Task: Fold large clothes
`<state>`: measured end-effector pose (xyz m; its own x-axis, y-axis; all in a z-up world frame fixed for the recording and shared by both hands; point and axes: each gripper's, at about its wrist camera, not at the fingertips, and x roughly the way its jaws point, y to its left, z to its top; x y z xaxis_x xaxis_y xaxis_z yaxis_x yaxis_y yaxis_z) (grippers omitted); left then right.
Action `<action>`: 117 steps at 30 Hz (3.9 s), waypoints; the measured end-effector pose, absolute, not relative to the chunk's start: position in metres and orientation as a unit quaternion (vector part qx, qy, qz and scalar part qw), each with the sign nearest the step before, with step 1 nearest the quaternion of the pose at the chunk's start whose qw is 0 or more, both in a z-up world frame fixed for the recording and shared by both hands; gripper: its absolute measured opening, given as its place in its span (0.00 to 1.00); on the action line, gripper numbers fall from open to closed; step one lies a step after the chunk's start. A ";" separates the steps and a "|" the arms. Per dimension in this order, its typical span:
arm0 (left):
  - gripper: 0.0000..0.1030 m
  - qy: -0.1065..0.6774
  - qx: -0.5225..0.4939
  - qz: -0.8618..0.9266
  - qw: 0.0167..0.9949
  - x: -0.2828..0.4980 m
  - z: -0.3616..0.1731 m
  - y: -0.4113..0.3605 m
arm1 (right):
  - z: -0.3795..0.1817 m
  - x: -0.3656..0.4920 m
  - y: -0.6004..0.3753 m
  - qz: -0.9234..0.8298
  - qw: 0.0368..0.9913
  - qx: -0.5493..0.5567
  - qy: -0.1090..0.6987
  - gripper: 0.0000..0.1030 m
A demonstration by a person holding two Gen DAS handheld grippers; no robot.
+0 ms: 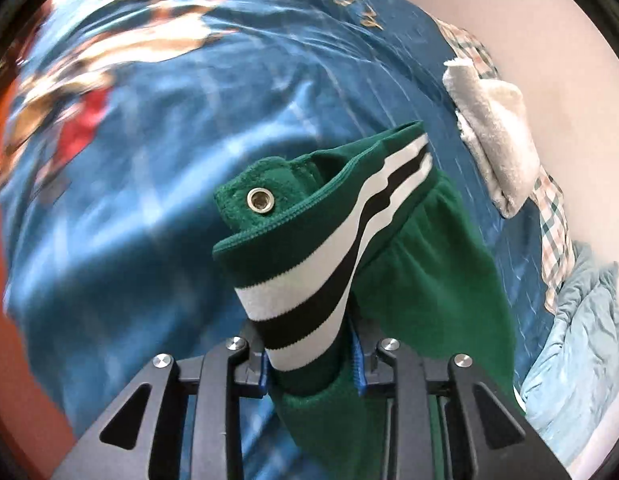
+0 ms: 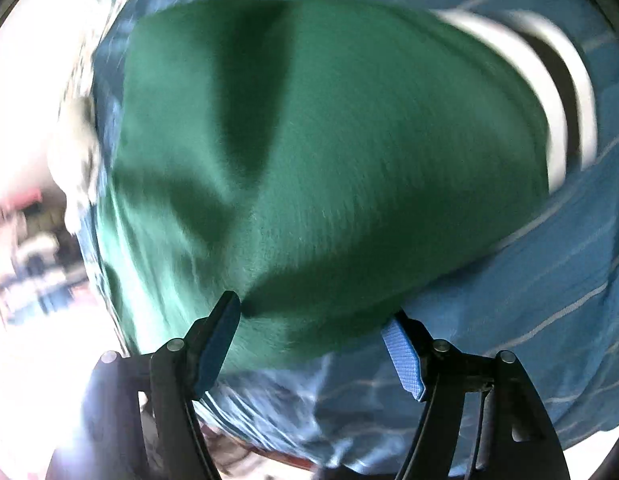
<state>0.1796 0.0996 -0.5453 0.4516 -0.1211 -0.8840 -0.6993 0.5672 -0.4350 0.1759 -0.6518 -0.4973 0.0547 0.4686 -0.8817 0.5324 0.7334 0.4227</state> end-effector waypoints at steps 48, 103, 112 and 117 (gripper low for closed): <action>1.00 0.571 -0.187 0.169 0.781 0.313 -0.555 0.065 | -0.434 0.396 -0.635 -0.016 0.737 0.166 0.655 0.12; 0.22 0.389 -0.313 0.233 0.835 0.238 -0.505 0.038 | -0.483 0.235 -0.495 0.018 0.688 0.146 0.710 0.58; 0.21 0.322 -0.161 0.211 0.909 0.231 -0.373 0.015 | -0.420 0.223 -0.528 -0.034 0.751 0.019 0.659 0.87; 0.21 0.307 -0.016 0.096 0.947 0.240 -0.342 -0.085 | -0.428 0.216 -0.562 -0.029 0.741 0.086 0.665 0.87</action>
